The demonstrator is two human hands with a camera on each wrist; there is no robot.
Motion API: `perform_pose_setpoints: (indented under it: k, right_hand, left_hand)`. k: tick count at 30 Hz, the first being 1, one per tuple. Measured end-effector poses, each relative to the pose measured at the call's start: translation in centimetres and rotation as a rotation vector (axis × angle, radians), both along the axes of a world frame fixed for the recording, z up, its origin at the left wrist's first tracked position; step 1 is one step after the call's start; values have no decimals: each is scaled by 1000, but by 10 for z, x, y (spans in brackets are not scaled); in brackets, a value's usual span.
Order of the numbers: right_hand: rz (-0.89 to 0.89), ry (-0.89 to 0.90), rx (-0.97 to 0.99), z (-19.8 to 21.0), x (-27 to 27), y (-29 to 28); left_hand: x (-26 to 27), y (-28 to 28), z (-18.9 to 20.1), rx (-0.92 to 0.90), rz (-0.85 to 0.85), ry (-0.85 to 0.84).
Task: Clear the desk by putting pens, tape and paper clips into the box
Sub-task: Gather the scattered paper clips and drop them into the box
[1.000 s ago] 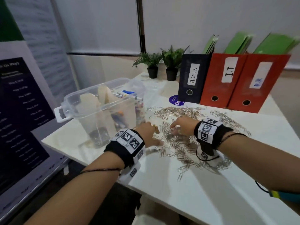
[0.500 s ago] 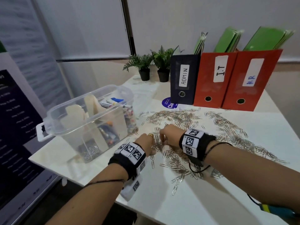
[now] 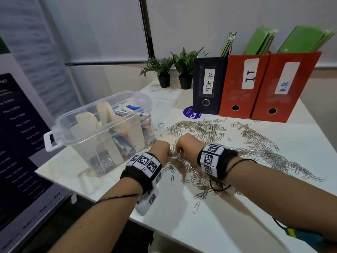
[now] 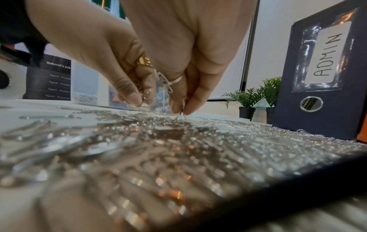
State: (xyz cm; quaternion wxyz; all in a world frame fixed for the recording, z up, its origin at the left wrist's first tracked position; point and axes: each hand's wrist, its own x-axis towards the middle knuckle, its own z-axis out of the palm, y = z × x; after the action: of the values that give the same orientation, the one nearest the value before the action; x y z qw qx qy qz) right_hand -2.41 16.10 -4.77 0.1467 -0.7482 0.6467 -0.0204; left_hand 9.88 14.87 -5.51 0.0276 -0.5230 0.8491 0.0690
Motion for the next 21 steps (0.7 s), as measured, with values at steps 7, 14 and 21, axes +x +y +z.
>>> perform_pose_setpoints:
  k: [7, 14, 21]
  right_hand:
    - [51, -92, -135, 4, -12, 7]
    - [43, -261, -274, 23, -6, 1]
    - [115, -429, -426, 66, 35, -16]
  left_hand:
    - [22, 15, 40, -151, 31, 301]
    - [91, 25, 118, -385, 175, 543]
    - [164, 0, 116, -401, 441, 391]
